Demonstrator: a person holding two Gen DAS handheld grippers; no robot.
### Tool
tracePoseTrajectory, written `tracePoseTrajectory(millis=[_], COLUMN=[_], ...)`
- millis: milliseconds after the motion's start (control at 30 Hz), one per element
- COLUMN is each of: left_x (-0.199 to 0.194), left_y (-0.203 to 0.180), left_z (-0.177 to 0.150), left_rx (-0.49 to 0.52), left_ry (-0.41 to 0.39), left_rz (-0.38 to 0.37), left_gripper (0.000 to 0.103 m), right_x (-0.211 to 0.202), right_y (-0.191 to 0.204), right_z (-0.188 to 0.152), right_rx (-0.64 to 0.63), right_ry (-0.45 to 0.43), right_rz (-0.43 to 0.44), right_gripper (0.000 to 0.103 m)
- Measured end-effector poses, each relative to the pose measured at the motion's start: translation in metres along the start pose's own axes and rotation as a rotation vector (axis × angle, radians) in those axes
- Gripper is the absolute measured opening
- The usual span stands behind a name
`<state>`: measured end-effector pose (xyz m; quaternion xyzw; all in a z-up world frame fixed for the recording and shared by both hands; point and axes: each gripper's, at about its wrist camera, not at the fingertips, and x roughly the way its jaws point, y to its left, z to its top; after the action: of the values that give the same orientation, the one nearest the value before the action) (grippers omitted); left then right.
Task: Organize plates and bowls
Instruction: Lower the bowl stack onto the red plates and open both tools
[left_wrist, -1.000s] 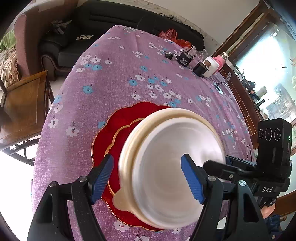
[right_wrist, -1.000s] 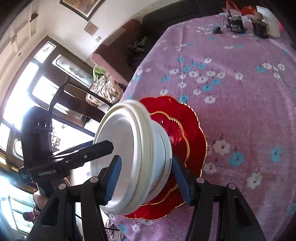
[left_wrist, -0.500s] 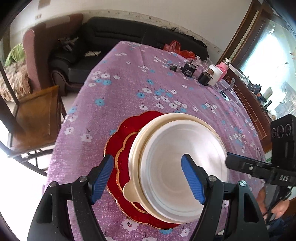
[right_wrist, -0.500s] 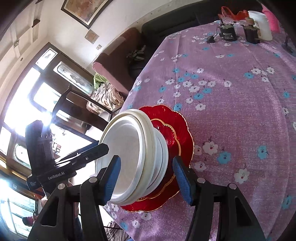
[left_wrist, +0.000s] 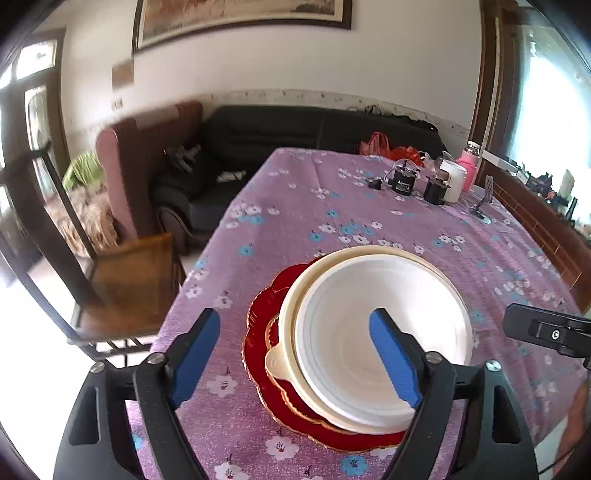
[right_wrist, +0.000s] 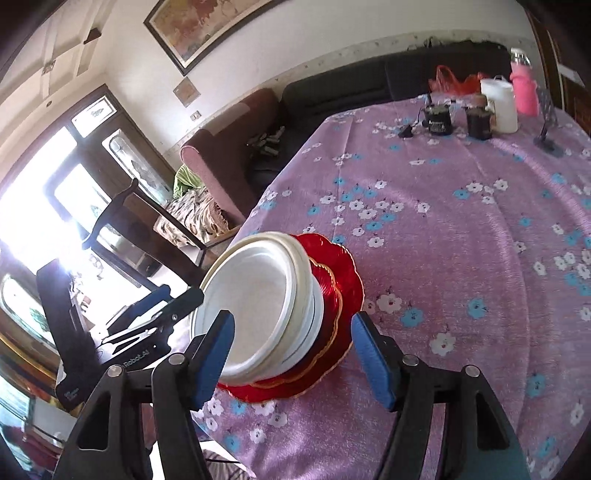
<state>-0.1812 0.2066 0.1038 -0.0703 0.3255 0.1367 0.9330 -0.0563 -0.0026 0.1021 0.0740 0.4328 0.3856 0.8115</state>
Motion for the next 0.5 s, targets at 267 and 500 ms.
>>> tracePoseTrajectory(millis=[267,500], left_x=[-0.011,-0.013], left_y=[-0.017,-0.016], left_z=[-0.018,-0.029], left_rx=[0.058,0.036], left_ry=[-0.078,-0.145], left_rz=[0.062,0.129], left_gripper=[0.088,0.097], right_x=[-0.007,-0.008], right_y=[-0.001,-0.002], right_z=[-0.021,-0.037], right_rx=[-0.008,-0.031], right_ry=[-0.016,-0.061], right_rz=[-0.036,-0.079], right_gripper=[0.071,0.071])
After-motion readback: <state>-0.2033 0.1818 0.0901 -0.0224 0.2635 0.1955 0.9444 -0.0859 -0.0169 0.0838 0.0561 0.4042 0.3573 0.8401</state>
